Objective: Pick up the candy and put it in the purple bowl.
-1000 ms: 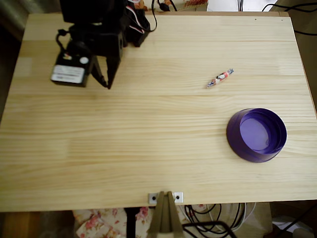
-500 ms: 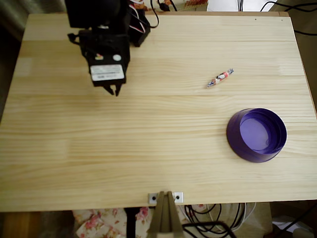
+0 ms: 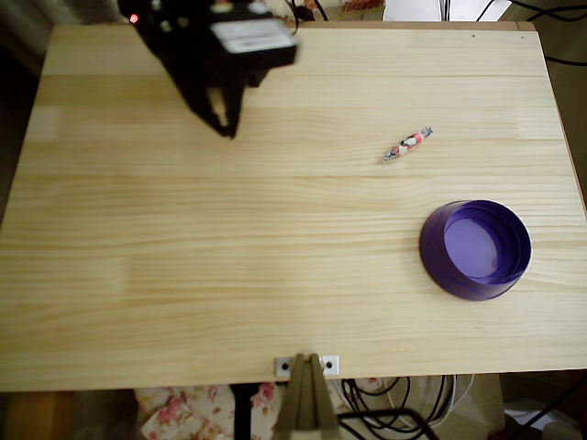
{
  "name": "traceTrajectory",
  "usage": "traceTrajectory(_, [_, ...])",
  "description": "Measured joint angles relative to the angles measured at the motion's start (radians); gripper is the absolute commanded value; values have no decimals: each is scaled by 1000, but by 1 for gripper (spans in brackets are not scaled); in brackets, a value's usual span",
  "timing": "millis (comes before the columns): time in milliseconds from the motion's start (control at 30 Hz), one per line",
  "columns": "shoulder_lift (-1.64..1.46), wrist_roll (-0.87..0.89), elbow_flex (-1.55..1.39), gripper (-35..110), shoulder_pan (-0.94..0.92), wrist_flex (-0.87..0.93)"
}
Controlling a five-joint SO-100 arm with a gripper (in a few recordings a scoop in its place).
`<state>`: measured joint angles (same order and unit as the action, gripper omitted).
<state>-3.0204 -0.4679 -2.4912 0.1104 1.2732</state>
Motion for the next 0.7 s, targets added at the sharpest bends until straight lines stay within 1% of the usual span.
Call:
traceTrajectory(100, [114,-12,95,7,104,31])
traceTrajectory(367, [443,-66,253,11,364,32])
traceTrajectory(700, [790,-178,394,16,546,-31])
